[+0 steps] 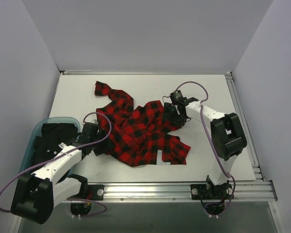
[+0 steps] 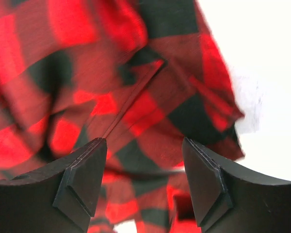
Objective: Fold and stack the long sleeve shirts
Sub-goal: Flatten the shirt out
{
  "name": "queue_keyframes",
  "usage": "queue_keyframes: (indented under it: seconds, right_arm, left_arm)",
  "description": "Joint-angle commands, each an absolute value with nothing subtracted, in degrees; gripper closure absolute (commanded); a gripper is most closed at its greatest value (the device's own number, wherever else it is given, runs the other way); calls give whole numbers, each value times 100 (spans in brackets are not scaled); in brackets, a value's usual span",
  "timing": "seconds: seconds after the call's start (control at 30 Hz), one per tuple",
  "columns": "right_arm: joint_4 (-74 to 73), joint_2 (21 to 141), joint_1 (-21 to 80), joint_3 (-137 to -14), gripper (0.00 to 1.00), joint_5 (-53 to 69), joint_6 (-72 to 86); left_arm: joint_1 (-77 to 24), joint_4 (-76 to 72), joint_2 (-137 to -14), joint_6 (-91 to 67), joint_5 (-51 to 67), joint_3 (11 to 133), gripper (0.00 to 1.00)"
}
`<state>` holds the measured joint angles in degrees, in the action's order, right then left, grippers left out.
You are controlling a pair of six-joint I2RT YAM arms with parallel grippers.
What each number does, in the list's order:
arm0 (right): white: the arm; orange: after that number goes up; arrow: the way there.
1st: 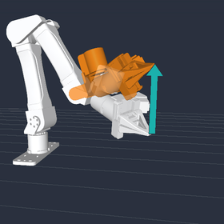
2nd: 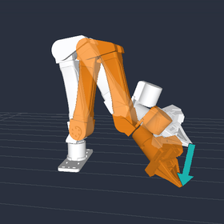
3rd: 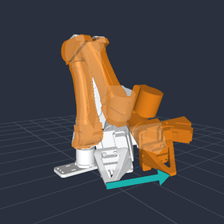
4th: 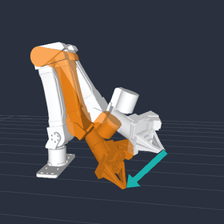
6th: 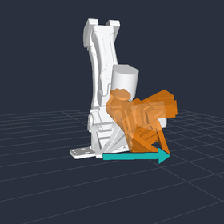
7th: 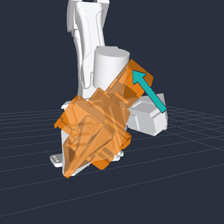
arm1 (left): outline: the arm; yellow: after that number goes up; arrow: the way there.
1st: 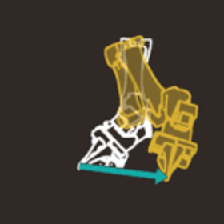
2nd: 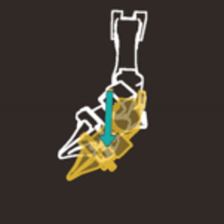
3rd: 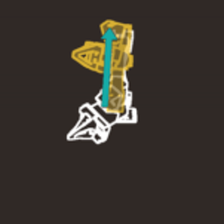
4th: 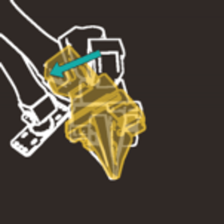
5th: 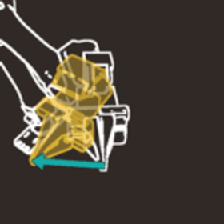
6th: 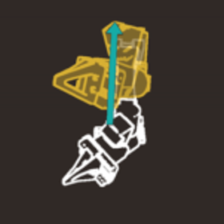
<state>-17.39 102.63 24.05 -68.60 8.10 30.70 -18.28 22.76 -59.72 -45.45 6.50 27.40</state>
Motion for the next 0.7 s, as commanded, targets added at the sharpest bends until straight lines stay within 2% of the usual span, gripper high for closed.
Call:
queue_keyframes:
  seconds: [0.0,0.07,0.1,0.23,0.33,0.37,0.4,0.5,0.67]
  right_arm:
    - [-1573,10502,2338,-7040,37,589,3270]
    - [-1521,10626,2233,-6892,40,536,3235]
    - [-1494,10643,2163,-6821,42,501,3217]
    - [-1389,10670,1478,-6539,55,466,3164]
    - [-1389,10687,933,-6548,62,439,3085]
    - [-1389,10687,810,-6574,64,431,3068]
    - [-1389,10661,626,-6600,70,431,3059]
    - [-1397,10547,388,-6644,75,404,3024]
    - [-1503,10389,168,-6768,75,237,2970]
  left_arm:
    - [-1846,1802,-6143,-4781,396,2549,37]
    - [-1837,1635,-6240,-4904,255,2400,45]
    - [-1837,1600,-6292,-4913,229,2382,56]
    - [-1767,1565,-6530,-4957,158,2364,78]
    - [-1723,1617,-6574,-4913,185,2496,88]
    - [-1723,1661,-6566,-4878,202,2557,89]
    - [-1714,1722,-6565,-4843,211,2697,89]
    - [-1696,2100,-6452,-4606,290,3004,89]
    - [-1644,2777,-5802,-4263,132,3208,90]
